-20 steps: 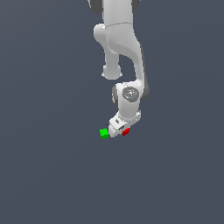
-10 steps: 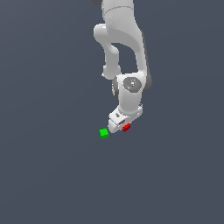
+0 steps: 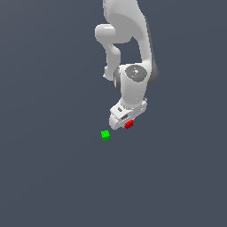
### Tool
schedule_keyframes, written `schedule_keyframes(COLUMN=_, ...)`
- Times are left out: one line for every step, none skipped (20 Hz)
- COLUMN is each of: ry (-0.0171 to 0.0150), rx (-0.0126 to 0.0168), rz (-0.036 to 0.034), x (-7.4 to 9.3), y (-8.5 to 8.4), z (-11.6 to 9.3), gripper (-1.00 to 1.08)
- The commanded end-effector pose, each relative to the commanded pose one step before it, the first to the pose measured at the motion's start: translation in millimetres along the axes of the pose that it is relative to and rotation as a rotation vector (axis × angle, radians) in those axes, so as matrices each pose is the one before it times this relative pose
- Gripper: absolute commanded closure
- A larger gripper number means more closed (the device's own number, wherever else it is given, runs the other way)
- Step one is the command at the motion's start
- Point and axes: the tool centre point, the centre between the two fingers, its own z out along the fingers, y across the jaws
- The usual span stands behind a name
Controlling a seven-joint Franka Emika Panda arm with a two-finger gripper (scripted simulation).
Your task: Stack the red cube on top of the green cube.
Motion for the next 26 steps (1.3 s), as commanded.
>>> schedule_keyframes(ry=-0.00065, rx=0.00073, rz=0.00019, x=-0.20, y=0.01, z=-3.27, gripper=1.08)
schedule_keyframes(ry=0.00075, rx=-0.00063, rz=-0.00003, x=0.19, y=0.11, z=1.73, gripper=1.08)
schedule_keyframes(ry=0.00000, rx=0.00000, rz=0.00000, x=-0.18, y=0.36, z=0.19, gripper=1.08)
schedule_keyframes(ry=0.00000, rx=0.00000, rz=0.00000, x=-0.54, y=1.07, z=0.55, gripper=1.08)
schedule_keyframes(ry=0.00000, rx=0.00000, rz=0.00000, x=-0.90, y=1.78, z=0.92, gripper=1.08)
schedule_keyframes(ry=0.00000, rx=0.00000, rz=0.00000, x=-1.26, y=2.49, z=1.29, gripper=1.08)
schedule_keyframes(ry=0.00000, rx=0.00000, rz=0.00000, x=-1.63, y=3.20, z=1.66, gripper=1.08)
schedule_keyframes(ry=0.00000, rx=0.00000, rz=0.00000, x=-2.00, y=3.91, z=2.04, gripper=1.08)
schedule_keyframes(ry=0.00000, rx=0.00000, rz=0.00000, x=-2.38, y=4.62, z=2.41, gripper=1.08)
schedule_keyframes(ry=-0.00041, rx=-0.00027, rz=-0.00002, x=-2.70, y=5.29, z=2.92, gripper=1.08)
schedule_keyframes(ry=0.00000, rx=0.00000, rz=0.00000, x=-3.12, y=6.05, z=3.17, gripper=1.08)
schedule_keyframes(ry=0.00000, rx=0.00000, rz=0.00000, x=-3.47, y=6.77, z=3.55, gripper=1.08)
schedule_keyframes(ry=-0.00041, rx=-0.00027, rz=-0.00003, x=-3.74, y=7.45, z=4.04, gripper=1.08)
schedule_keyframes(ry=0.00000, rx=0.00000, rz=0.00000, x=-4.00, y=8.07, z=4.22, gripper=1.08)
schedule_keyframes(ry=0.00000, rx=0.00000, rz=0.00000, x=-4.05, y=8.41, z=4.37, gripper=1.08)
schedule_keyframes(ry=0.00000, rx=0.00000, rz=0.00000, x=-3.79, y=8.13, z=4.20, gripper=1.08)
schedule_keyframes(ry=0.00000, rx=0.00000, rz=0.00000, x=-3.37, y=7.46, z=3.83, gripper=1.08)
schedule_keyframes(ry=0.00000, rx=0.00000, rz=0.00000, x=-3.01, y=6.77, z=3.47, gripper=1.08)
schedule_keyframes(ry=-0.00044, rx=0.00012, rz=0.00017, x=-2.70, y=6.16, z=3.36, gripper=1.08)
schedule_keyframes(ry=0.00000, rx=0.00000, rz=0.00000, x=-2.33, y=5.35, z=2.74, gripper=1.08)
schedule_keyframes(ry=0.00000, rx=0.00000, rz=0.00000, x=-1.99, y=4.63, z=2.36, gripper=1.08)
schedule_keyframes(ry=0.00000, rx=0.00000, rz=0.00000, x=-1.64, y=3.90, z=1.98, gripper=1.08)
schedule_keyframes(ry=0.00000, rx=0.00000, rz=0.00000, x=-1.28, y=3.17, z=1.60, gripper=1.08)
schedule_keyframes(ry=0.00014, rx=0.00042, rz=0.00020, x=-1.00, y=2.56, z=1.31, gripper=1.08)
schedule_keyframes(ry=0.00000, rx=0.00000, rz=0.00000, x=-0.54, y=1.71, z=0.82, gripper=1.08)
schedule_keyframes(ry=0.00000, rx=0.00000, rz=0.00000, x=-0.16, y=0.97, z=0.42, gripper=1.08)
